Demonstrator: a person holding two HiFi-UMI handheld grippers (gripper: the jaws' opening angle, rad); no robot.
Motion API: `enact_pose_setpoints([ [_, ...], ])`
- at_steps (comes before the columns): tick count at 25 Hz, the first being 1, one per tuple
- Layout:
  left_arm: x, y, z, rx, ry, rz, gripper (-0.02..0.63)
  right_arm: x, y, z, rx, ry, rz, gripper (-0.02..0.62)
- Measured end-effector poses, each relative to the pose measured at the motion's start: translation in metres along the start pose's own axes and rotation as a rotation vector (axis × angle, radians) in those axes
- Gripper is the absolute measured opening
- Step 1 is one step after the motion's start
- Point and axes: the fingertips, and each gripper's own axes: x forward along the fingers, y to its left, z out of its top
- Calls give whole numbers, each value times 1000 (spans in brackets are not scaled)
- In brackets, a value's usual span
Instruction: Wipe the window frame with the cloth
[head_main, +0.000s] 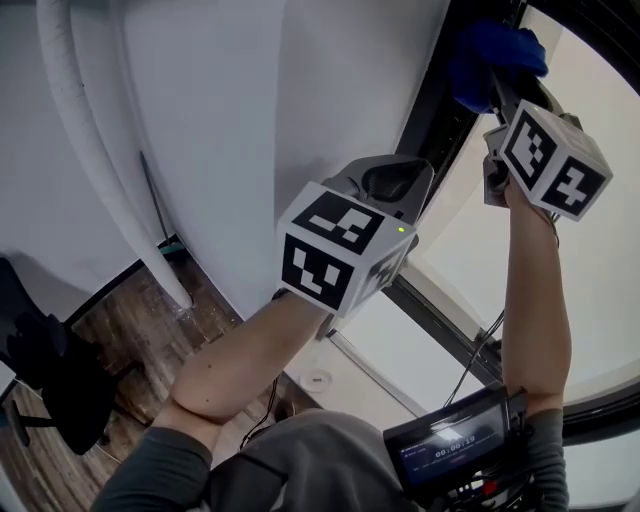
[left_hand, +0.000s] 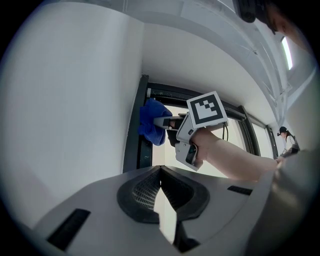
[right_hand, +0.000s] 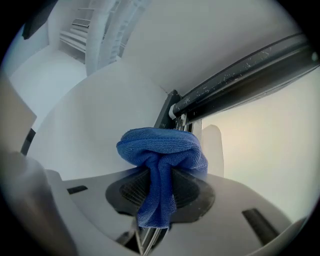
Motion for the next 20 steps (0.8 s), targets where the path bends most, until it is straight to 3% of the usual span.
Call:
enact_pose_setpoints([
  [14,-17,-18,-112,-40,137,17,8,-52,38,-140,43,114,58,126],
  [20,-26,-19,-142,-70,159,32,8,-68,51,-192,62,178,67,126],
])
